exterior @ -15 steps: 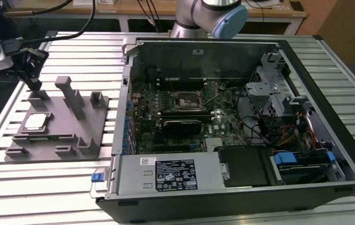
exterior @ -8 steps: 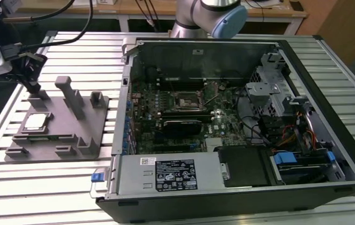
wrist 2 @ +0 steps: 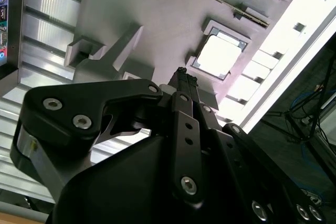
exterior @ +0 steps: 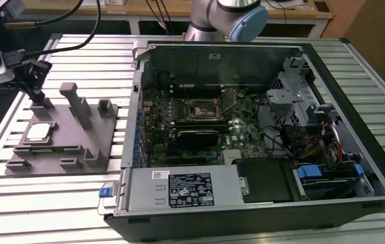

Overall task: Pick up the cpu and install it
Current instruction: 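Pick up the cpu and move it towards the insertion slot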

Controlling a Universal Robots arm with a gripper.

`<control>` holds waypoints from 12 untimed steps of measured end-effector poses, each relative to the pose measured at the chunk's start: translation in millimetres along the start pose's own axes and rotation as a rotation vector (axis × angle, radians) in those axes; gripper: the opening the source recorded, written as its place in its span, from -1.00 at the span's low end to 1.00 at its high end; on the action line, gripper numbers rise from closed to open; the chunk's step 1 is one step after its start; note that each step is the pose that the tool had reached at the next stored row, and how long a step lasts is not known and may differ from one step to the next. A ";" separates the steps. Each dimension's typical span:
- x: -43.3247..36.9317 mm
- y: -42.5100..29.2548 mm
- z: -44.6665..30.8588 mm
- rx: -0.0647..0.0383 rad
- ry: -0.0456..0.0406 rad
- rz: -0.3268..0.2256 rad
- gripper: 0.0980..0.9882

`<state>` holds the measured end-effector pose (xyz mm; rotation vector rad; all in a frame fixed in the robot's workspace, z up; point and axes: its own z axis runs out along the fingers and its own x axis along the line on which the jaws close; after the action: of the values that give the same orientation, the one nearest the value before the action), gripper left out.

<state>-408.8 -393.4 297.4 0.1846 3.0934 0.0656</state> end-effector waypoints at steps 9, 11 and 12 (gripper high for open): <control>3.9 -0.5 0.4 0.000 -0.0001 0.000 -0.98; 5.0 -0.7 0.4 0.000 0.0000 0.000 -0.98; 5.6 -0.7 0.4 0.000 -0.0001 0.000 -0.98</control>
<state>-414.4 -393.5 296.7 0.1845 3.0933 0.0657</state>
